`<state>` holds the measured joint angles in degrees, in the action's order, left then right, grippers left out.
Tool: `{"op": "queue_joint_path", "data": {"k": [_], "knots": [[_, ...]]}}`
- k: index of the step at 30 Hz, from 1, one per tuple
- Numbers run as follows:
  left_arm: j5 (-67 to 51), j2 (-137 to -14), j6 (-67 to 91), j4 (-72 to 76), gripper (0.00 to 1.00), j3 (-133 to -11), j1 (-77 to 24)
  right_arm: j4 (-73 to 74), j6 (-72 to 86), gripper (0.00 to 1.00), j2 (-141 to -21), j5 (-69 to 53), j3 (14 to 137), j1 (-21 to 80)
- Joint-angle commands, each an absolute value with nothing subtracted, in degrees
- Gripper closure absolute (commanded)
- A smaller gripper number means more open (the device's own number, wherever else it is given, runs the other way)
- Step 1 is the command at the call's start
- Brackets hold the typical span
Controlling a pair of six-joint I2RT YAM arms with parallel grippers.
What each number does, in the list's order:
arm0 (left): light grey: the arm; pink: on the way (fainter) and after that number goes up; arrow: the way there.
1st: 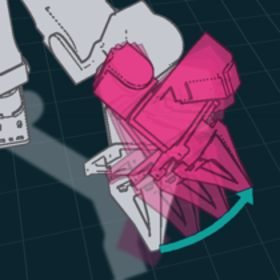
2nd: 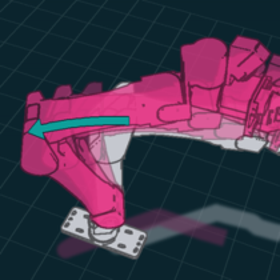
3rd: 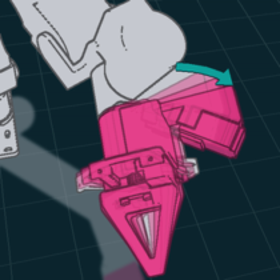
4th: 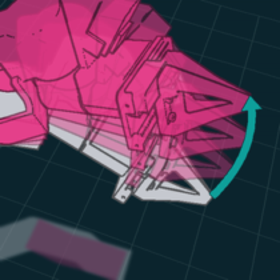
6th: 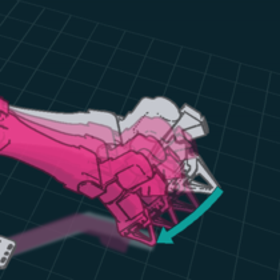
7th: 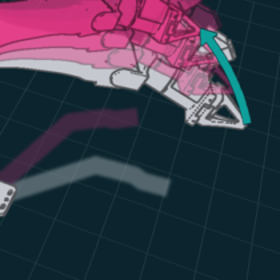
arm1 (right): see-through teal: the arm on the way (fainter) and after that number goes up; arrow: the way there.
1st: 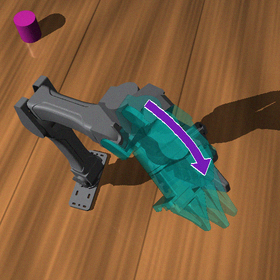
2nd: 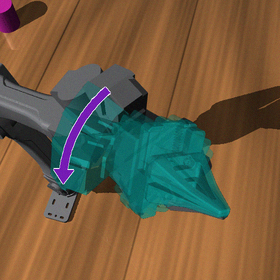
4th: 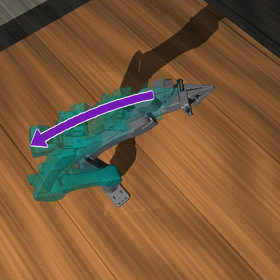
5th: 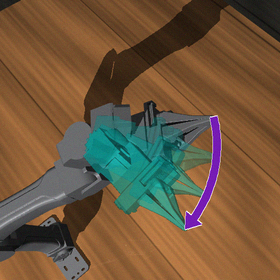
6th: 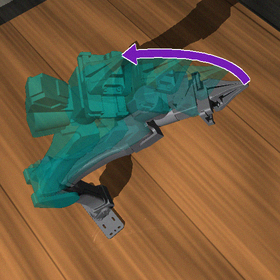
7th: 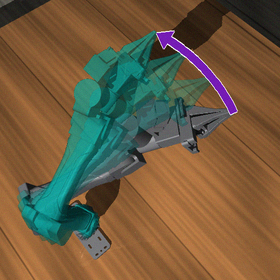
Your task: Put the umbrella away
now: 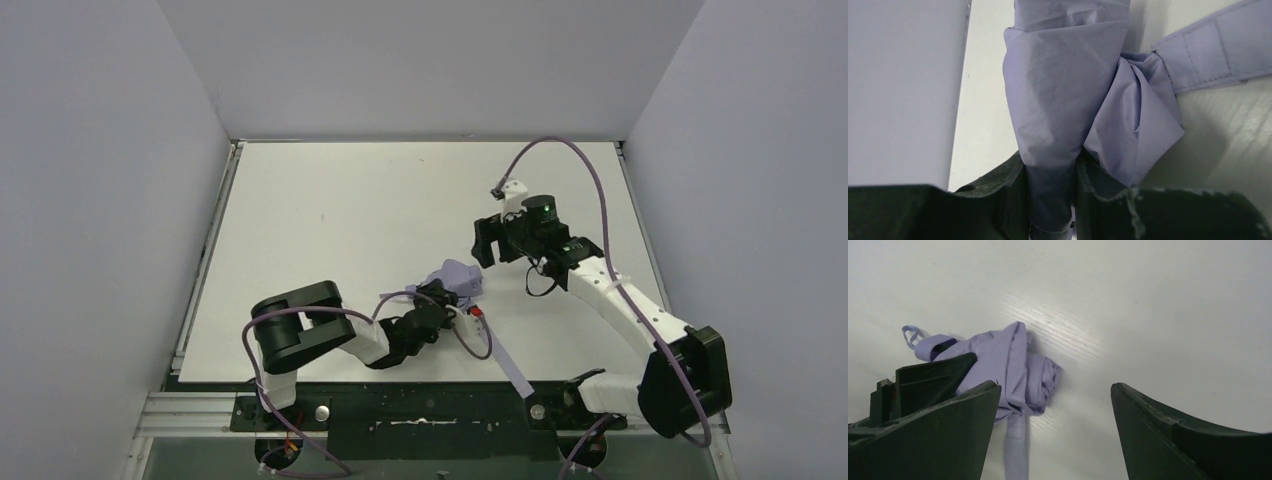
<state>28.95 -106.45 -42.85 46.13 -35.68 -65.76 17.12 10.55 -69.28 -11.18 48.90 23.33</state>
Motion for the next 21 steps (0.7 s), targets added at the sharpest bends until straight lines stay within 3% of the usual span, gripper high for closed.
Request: {"op": "queue_joint_path", "data": {"k": [1,9,21], "knots": [[28.9,-112.4,-50.4,48.2,1.0,-32.0,-70.6,15.9,-14.9,0.16,-75.8,-31.1,57.3,22.8],[28.3,-114.2,-54.2,49.0,1.0,-30.1,-73.7,36.9,-36.4,0.14,-84.9,-41.7,65.2,21.5],[27.2,-113.2,-53.6,45.2,1.0,-30.2,-74.3,37.4,-41.0,0.13,-91.3,-40.1,64.7,26.4]]}}
